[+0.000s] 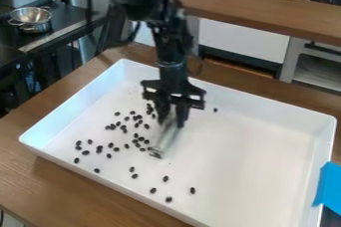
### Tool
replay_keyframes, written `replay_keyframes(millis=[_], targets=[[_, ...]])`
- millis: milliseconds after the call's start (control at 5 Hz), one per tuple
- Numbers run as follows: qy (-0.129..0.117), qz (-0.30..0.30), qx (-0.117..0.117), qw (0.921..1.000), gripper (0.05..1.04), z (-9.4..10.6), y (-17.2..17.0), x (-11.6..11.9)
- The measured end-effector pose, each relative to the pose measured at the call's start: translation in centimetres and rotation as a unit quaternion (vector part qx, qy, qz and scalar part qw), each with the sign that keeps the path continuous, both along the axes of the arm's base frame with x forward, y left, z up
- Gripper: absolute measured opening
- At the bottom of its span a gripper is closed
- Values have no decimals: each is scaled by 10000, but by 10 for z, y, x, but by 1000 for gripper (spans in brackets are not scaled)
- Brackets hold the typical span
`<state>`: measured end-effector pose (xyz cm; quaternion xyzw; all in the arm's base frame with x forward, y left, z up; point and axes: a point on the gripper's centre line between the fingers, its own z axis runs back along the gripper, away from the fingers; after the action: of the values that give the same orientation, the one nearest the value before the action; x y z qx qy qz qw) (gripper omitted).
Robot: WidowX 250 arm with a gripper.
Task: Sweep into pile
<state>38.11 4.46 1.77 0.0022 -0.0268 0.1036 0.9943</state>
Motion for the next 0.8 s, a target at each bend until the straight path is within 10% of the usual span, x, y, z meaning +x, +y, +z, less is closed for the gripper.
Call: replay_keyframes(millis=[800], targets=[[75,-90,378,9992,375,0,109,-21]])
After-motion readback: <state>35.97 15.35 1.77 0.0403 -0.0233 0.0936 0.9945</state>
